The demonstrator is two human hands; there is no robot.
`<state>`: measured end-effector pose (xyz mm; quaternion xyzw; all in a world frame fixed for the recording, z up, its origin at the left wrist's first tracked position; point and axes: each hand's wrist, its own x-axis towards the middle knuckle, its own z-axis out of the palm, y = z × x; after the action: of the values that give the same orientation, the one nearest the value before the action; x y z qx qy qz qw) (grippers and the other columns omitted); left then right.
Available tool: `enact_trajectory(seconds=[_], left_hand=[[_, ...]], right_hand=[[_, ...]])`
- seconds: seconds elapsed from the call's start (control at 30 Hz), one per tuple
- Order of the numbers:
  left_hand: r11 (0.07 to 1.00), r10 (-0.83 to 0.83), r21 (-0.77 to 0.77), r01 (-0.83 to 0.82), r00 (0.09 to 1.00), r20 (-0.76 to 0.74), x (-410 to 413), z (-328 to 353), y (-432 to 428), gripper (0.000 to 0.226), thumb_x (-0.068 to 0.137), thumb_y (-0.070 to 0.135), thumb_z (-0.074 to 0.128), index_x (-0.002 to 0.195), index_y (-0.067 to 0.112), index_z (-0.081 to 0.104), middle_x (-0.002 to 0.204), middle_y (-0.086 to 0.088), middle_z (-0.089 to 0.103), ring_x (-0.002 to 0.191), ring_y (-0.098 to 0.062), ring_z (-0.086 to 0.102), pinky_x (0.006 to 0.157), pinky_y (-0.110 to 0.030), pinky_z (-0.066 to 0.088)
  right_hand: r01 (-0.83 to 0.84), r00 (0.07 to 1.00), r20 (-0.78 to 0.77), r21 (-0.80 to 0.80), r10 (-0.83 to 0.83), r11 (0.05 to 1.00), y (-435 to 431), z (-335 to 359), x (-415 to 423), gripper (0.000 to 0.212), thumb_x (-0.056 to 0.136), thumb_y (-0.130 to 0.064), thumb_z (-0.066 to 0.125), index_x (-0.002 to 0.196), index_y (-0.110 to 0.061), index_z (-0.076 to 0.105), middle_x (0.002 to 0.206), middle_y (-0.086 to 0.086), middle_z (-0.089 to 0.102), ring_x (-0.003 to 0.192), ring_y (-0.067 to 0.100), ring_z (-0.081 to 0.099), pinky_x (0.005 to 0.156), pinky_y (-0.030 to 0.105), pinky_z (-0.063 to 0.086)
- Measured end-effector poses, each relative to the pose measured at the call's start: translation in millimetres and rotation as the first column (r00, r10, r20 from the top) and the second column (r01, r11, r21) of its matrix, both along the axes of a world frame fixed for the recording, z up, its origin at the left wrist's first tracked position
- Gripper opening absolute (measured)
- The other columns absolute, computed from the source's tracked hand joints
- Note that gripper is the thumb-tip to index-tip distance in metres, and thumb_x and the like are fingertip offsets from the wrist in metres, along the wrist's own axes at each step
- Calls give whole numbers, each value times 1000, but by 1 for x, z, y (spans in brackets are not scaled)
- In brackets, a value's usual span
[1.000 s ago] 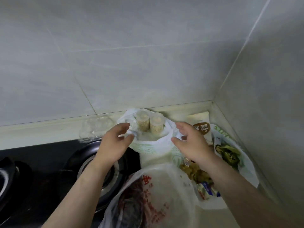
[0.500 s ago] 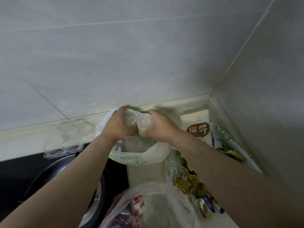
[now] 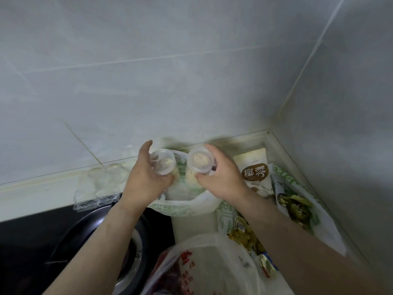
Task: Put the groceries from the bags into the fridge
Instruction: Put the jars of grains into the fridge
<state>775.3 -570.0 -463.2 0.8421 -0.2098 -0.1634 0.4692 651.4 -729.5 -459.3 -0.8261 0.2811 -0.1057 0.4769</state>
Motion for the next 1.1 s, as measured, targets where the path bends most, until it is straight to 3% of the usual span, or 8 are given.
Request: enact_trajectory(seconds=[0.1, 0.27, 0.47, 0.63, 0.73, 0.8, 0.97, 1.1], left_hand=[[998, 21, -53, -18, 998, 54, -29, 32, 19, 78, 68, 23, 84, 128, 32, 34, 109, 15, 57, 89, 5, 59, 61, -6, 41], [980, -28, -194, 40, 997, 66, -80, 71, 43, 63, 61, 19, 89, 102, 38, 44, 99, 14, 61, 84, 4, 60, 67, -12, 44], [916, -263, -297, 269, 963, 63, -141, 100, 57, 58, 62, 12, 86, 98, 42, 53, 98, 9, 66, 89, -7, 64, 77, -33, 55], [825, -447, -341, 452, 889, 97, -204, 124, 82, 68, 64, 12, 87, 112, 39, 47, 107, 14, 60, 96, -3, 60, 71, -15, 45], [746, -554, -362, 560, 822, 131, -243, 138, 96, 63, 64, 13, 86, 111, 37, 52, 105, 15, 63, 91, 3, 61, 71, -16, 45], [679, -639, -363, 639, 757, 137, -274, 144, 102, 59, 64, 14, 86, 109, 36, 56, 102, 16, 65, 88, 7, 61, 69, -15, 47], [506, -791, -345, 791, 585, 182, -361, 154, 105, 56, 62, 16, 89, 107, 32, 60, 102, 11, 67, 93, -7, 64, 76, -27, 52], [315, -888, -383, 868, 412, 205, -448, 171, 113, 52, 62, 12, 88, 94, 39, 58, 91, 19, 68, 83, 6, 62, 69, -18, 47]], right_hand=[[61, 996, 57, 20, -62, 998, 13, 23, -31, 76, 71, -36, 79, 138, -38, 42, 129, -18, 56, 118, 3, 55, 99, 32, 51], [237, 960, 140, 46, -241, 970, 44, 69, -110, 58, 73, -29, 82, 120, -42, 52, 115, -19, 60, 102, 1, 62, 86, 26, 57], [426, 875, 247, 20, -417, 905, 95, 111, -195, 41, 73, -26, 82, 96, -48, 55, 95, -24, 66, 89, -2, 64, 73, 15, 54], [621, 756, 288, -32, -588, 783, 158, 136, -283, 47, 73, -20, 81, 111, -37, 58, 104, -18, 67, 92, 0, 65, 82, 26, 56], [725, 653, 297, 22, -697, 689, 199, 147, -337, 64, 74, -23, 82, 125, -39, 47, 111, -21, 60, 97, -2, 62, 77, 16, 52], [790, 573, 304, 43, -761, 612, 224, 150, -374, 66, 73, -22, 82, 127, -37, 49, 113, -18, 61, 99, 2, 63, 82, 22, 53], [904, 382, 338, 57, -860, 424, 285, 157, -462, 51, 70, -15, 82, 110, -39, 61, 105, -17, 69, 98, 2, 64, 83, 21, 53], [960, 216, 377, 89, -901, 267, 331, 163, -536, 50, 70, -9, 81, 106, -38, 63, 99, -18, 70, 93, 1, 65, 80, 20, 53]])
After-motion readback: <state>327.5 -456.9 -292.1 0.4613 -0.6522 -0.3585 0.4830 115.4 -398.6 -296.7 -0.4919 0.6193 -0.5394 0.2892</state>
